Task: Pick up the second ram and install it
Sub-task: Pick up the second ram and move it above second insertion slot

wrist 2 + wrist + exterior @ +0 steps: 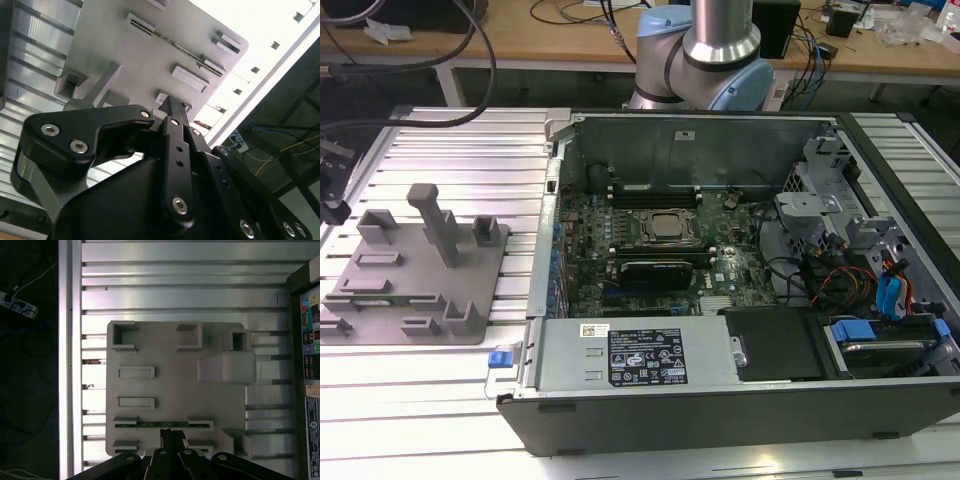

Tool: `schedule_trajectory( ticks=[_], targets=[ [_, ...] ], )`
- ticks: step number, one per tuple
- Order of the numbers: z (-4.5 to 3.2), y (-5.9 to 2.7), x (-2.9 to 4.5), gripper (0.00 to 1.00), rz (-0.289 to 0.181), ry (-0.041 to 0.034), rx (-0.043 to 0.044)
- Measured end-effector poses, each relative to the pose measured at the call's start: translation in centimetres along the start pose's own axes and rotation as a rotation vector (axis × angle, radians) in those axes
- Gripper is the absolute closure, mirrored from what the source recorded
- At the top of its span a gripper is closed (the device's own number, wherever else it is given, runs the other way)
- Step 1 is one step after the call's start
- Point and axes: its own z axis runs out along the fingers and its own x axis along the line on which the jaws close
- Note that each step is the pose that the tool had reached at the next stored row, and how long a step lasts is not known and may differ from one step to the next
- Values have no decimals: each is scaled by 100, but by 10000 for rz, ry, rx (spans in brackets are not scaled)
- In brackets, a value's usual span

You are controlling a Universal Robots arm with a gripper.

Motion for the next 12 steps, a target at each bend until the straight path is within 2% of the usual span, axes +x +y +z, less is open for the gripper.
schedule_trajectory(
  ticks=[2,5,12],
  targets=[
    [0,0,0,92,-384,17,-8],
    [1,0,0,92,-1296,58,-29],
    [3,0,0,92,-2569,115,-57]
  ],
)
